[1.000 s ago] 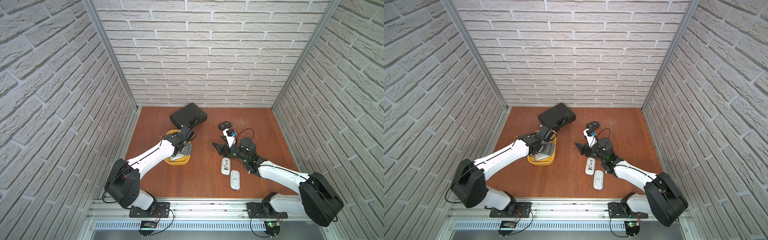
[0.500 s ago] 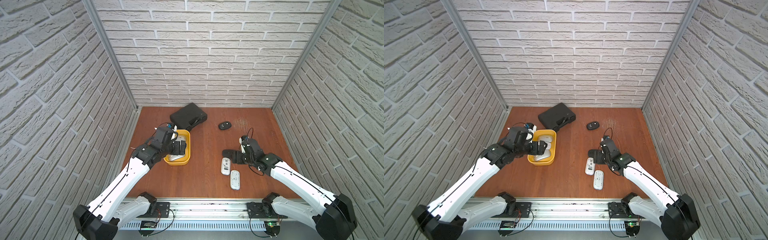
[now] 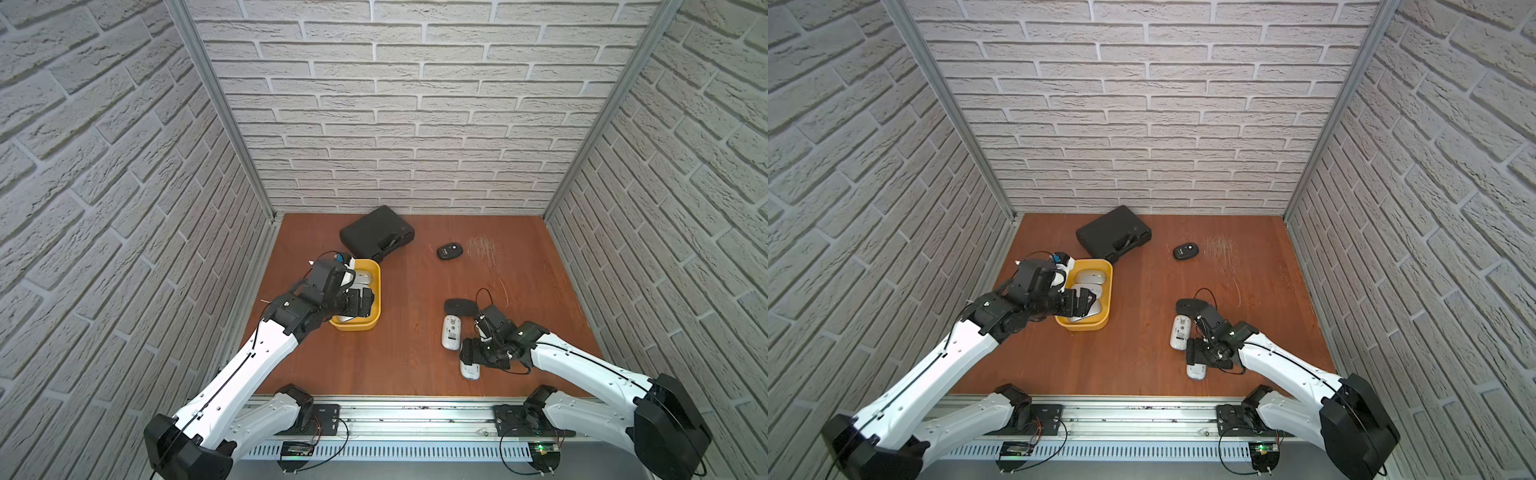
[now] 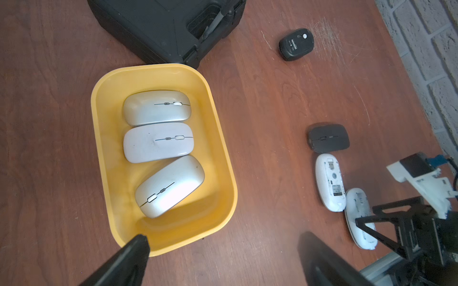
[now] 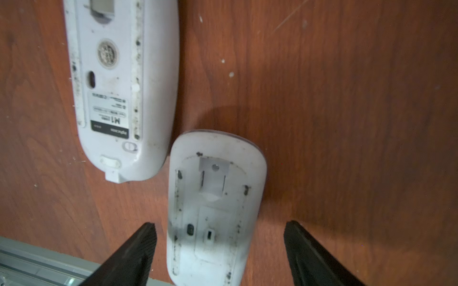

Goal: Put the mouse in the storage box
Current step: Pick up the mouse from the center of the board.

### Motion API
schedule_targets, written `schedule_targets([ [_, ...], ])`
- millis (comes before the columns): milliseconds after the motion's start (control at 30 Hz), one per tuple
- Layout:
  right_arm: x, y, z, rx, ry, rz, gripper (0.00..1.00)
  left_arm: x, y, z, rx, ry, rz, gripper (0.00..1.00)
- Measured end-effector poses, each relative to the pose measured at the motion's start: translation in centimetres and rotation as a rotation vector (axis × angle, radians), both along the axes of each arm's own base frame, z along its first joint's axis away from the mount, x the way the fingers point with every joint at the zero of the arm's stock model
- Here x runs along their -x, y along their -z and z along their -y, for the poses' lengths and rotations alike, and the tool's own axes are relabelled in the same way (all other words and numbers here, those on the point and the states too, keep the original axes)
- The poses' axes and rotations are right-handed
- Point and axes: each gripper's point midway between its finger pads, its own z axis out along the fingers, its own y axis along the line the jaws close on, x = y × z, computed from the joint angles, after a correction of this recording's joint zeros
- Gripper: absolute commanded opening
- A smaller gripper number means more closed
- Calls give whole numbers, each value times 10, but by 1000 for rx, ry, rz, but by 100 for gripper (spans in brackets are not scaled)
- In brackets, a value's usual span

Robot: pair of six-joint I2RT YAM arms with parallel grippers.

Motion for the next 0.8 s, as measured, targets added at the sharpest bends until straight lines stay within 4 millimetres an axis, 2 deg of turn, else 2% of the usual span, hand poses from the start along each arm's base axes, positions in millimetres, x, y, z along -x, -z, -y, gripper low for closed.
schedule_targets([
  [100, 5, 9, -5, 26, -18, -30, 81, 0, 0, 0, 2, 2, -1, 98],
  [267, 4, 12, -14, 105, -49, -14, 75, 0, 1, 1, 3, 4, -4, 98],
  [700, 0, 16, -12, 232, -56, -14, 59, 1, 6, 2, 8, -5, -23, 98],
  [800, -1, 16, -11, 232, -55, -7, 50, 0, 8, 3, 9, -4, -32, 98],
])
